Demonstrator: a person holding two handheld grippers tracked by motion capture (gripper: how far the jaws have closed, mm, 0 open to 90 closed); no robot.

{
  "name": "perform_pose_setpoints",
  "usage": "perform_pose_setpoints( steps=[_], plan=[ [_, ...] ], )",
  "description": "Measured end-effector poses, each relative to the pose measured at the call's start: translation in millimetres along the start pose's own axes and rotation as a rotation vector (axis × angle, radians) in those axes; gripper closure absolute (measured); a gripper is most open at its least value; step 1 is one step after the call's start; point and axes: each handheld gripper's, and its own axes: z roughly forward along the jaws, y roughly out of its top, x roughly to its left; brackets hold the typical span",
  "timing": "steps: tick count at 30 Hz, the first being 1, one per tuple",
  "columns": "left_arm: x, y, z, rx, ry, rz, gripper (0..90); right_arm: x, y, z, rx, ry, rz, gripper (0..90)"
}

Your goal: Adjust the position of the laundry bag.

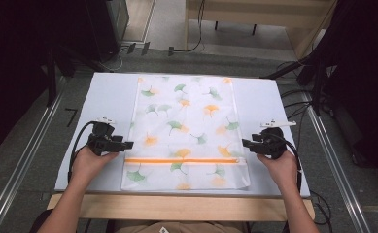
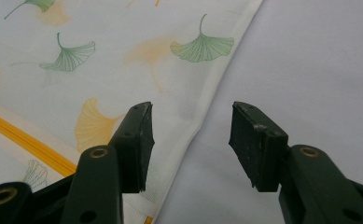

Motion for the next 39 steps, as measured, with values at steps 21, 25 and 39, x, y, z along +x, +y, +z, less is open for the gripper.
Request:
perform_pose_setpoints(
  steps=[21,25,39],
  plan=[
    [-2.3,2.2,17.4,0.036,0.037,-0.002,64.8,4.3,-13.1,29.0,0.112,0.013,-0.001,55.7],
    [-0.4,3.7,19.2,0.046,0.025,0.002,78.7,9.5,-13.1,30.7,0.11,-0.022,-0.029,66.2],
    [8.6,14.2,20.8,0.051,0.001,-0.019,90.0,10.3,-9.5,33.8,0.12,-0.009,0.01,90.0]
  ],
)
